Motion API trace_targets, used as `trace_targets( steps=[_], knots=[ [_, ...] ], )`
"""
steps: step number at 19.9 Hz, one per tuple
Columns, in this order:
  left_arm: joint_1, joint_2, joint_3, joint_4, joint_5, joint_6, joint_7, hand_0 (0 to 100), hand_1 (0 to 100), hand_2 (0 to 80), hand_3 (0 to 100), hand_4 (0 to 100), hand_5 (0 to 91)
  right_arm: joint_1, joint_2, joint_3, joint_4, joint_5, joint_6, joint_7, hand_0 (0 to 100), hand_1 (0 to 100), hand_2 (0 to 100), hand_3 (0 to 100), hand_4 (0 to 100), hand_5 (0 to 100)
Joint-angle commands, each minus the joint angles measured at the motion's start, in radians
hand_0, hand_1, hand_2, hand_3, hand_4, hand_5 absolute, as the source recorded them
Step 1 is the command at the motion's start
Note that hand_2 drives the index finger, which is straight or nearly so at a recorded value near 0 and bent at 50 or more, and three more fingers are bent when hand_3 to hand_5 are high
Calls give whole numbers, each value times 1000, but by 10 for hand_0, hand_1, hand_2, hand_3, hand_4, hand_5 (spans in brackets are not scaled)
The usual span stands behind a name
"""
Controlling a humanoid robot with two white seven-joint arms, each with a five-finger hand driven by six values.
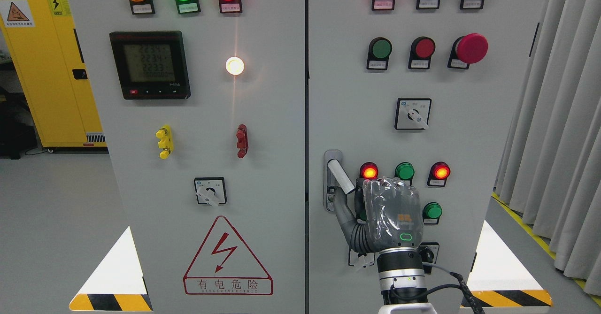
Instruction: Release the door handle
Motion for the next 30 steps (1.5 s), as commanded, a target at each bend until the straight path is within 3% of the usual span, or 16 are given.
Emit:
trace_targets(
  steps=[1, 30],
  knots=[
    [0, 0, 0, 0, 0, -1, 0, 120, 556, 0, 0, 0, 0, -3, -3, -12, -6, 0, 0, 2, 681, 344, 900, 1000, 1000, 1000],
    [0, 0, 0, 0, 0, -1, 0, 120, 556, 0, 0, 0, 0, -23, -6, -32, -4, -2, 0, 3, 657, 345, 899, 1000, 1000, 1000]
  ],
)
